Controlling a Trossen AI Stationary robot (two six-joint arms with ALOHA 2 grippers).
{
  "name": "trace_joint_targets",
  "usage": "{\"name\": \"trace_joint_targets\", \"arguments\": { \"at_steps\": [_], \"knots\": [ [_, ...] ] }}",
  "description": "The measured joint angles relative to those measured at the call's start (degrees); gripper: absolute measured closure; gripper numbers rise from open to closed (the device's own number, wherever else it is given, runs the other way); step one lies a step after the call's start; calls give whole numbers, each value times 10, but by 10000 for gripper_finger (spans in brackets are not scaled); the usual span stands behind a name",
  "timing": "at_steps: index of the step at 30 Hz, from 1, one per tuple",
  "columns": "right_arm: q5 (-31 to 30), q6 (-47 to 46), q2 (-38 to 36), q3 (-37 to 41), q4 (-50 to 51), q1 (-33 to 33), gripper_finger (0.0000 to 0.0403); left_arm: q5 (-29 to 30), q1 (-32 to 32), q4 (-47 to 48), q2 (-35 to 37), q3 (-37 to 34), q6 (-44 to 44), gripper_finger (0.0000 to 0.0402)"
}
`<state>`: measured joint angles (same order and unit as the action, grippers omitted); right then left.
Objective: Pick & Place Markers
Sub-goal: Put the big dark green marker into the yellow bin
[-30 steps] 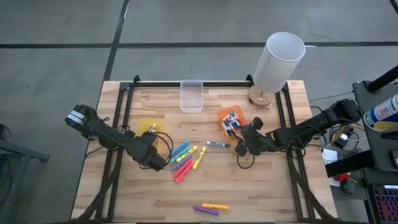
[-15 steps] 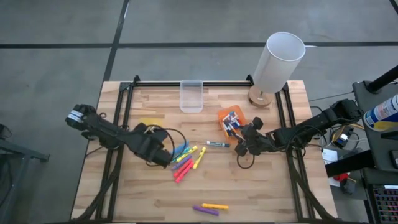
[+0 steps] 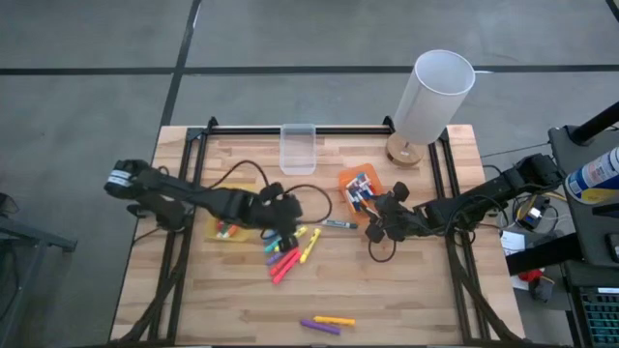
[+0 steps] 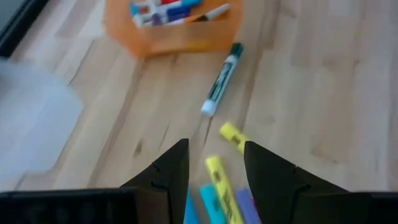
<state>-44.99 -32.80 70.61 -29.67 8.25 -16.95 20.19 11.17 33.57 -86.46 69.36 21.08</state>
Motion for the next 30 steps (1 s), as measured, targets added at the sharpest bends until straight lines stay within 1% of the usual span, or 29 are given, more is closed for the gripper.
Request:
{"name": "trace_joint_targets", "arguments": {
  "at_steps": [2,6,8,12,16,24,27,30],
  "knots": [
    [0,1,0,0,0,0,193,-24,-16,-20,-8,0,-31,255],
    [0,2,0,0,0,0,193,-49,-43,-64,-32,0,-93,255],
    [-1,2,0,0,0,1,193,-71,-56,-90,-47,1,-119,255],
    [-2,2,0,1,0,2,193,-95,-75,-156,-82,1,-151,255],
    [-2,2,0,1,0,2,193,-117,-86,-196,-130,11,-174,255],
    [-2,5,0,1,0,2,193,-119,-89,-189,-247,74,-207,255],
    [-2,5,0,1,1,1,193,-116,-91,-163,-279,99,-215,255],
    [-2,5,0,2,1,1,193,-117,-93,-157,-302,113,-215,255]
  ]
}}
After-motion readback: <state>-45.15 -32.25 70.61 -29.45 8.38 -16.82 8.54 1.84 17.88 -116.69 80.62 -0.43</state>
